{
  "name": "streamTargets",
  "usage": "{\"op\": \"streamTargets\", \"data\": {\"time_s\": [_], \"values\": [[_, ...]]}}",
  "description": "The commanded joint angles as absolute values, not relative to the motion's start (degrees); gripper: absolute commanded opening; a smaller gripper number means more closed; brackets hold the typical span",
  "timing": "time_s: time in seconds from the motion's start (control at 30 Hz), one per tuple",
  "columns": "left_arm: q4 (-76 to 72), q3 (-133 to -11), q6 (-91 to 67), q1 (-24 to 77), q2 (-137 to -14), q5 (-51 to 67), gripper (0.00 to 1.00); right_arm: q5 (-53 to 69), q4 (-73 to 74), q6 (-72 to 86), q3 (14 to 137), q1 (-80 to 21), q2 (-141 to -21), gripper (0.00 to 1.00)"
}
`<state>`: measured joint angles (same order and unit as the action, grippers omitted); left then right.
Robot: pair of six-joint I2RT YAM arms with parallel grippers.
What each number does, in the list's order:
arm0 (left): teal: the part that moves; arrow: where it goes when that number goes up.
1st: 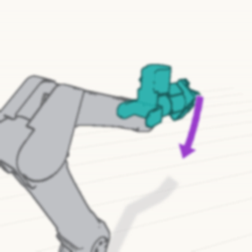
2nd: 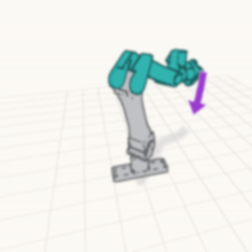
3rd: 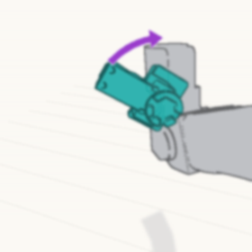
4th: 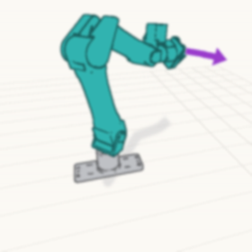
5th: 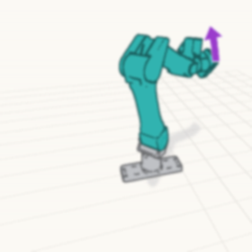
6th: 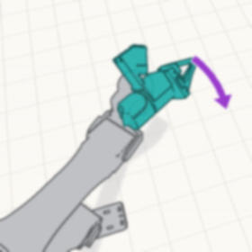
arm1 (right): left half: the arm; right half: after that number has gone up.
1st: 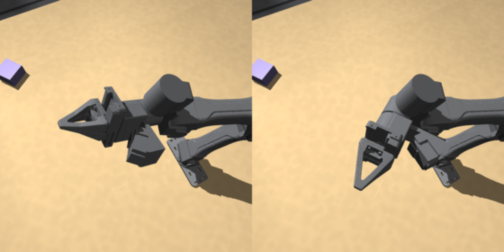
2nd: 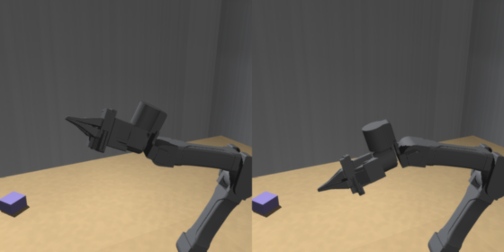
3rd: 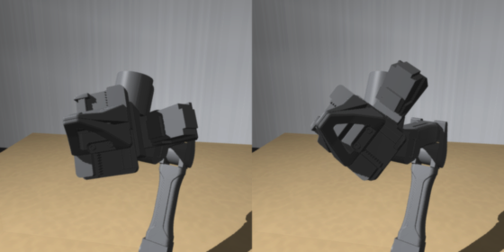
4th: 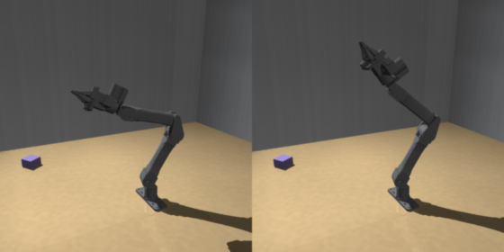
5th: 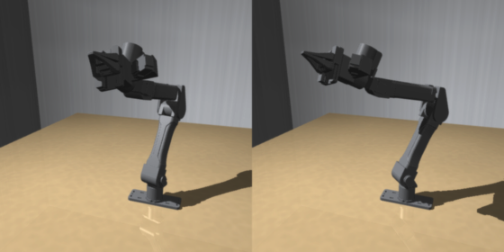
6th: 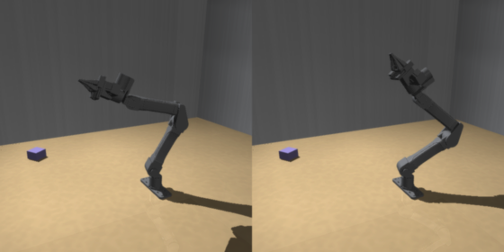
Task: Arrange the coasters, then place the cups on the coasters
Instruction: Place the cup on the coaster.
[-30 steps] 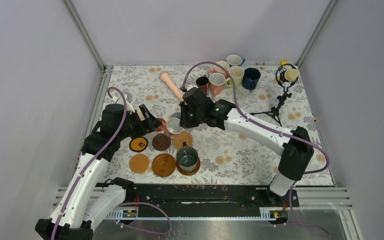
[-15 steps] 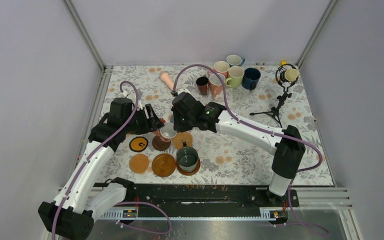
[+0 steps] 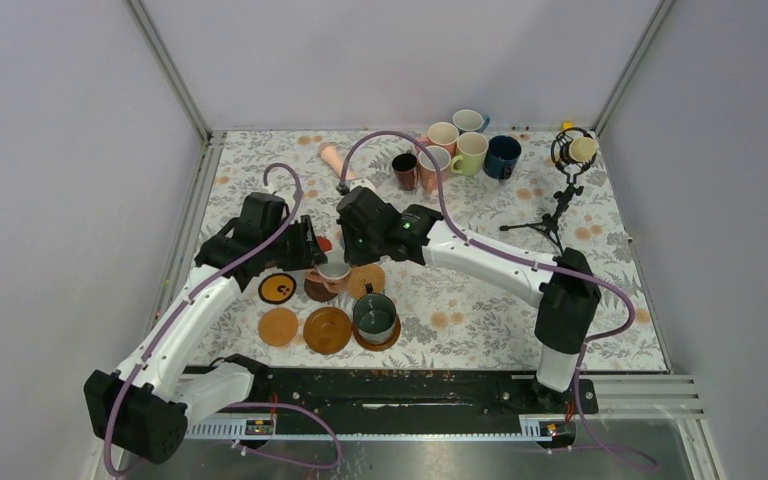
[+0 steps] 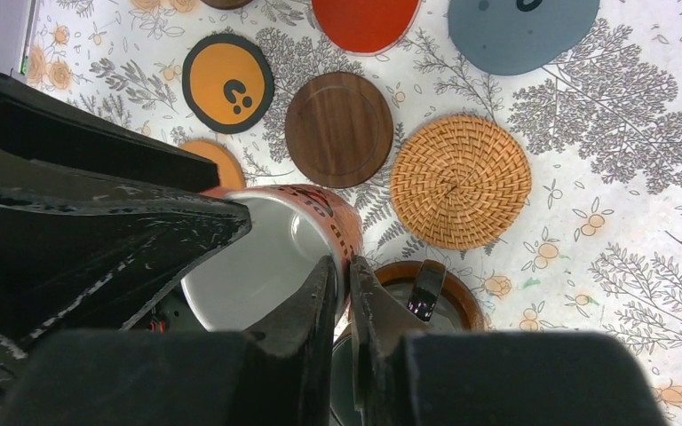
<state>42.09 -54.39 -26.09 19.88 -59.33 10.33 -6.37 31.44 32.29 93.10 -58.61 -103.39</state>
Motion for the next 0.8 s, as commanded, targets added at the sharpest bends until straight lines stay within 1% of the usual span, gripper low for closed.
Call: {"op": "streamTargets", "data": {"time_s": [0.0,0.1,0.2,0.23,0.3,0.33,0.43,0.47,0.53,0.63,0.67,0.7,0.77], "values": [[41.47,-57.0,-24.57,20.52,-60.83,10.35,0.29,-4.45,25.81,33.53,96.92,-59.98,-102.7,0.0],[41.1,-56.75,-24.73,20.57,-61.45,13.34,0.22,-4.35,25.04,33.34,96.68,-60.31,-103.33,0.0],[41.95,-56.34,-24.73,20.63,-61.38,13.61,0.07,-3.97,24.56,33.3,96.15,-60.52,-103.84,0.0],[42.74,-56.45,-24.69,20.64,-61.17,13.13,0.01,-3.59,24.33,33.31,95.94,-60.48,-103.88,0.0],[44.35,-56.75,-24.82,20.64,-60.34,10.55,0.0,-2.39,24.1,33.07,95.85,-60.47,-103.82,0.0],[44.86,-56.85,-24.87,20.63,-59.66,8.87,0.0,-1.69,23.92,32.97,95.76,-60.47,-103.55,0.04],[46.13,-56.98,-25.12,20.65,-57.75,1.6,0.0,-1.44,22.87,33.13,94.31,-60.47,-101.35,0.37],[46.37,-56.69,-25.32,20.59,-57.04,-1.48,0.0,-1.75,22.34,32.88,93.35,-60.47,-100.22,0.46],[46.89,-55.96,-25.88,20.57,-55.81,-7.35,0.0,-2.15,20.56,31.96,90.32,-60.38,-97.01,0.59],[46.68,-53.89,-26.77,20.39,-54.25,-14.71,0.0,-3.84,17.02,31.17,83.49,-60.23,-91.07,0.82],[46.08,-52.99,-26.8,20.19,-53.7,-16.38,0.0,-4.16,15.62,31.04,81.01,-60.02,-88.85,0.95],[45.33,-52.13,-26.81,19.81,-53.22,-17.85,0.0,-4.39,14.31,30.95,78.55,-59.83,-86.81,0.99],[42.65,-49.89,-25.65,19.0,-52.1,-18.94,0.0,-4.73,11.79,30.88,73.65,-59.32,-82.62,0.99]]}}
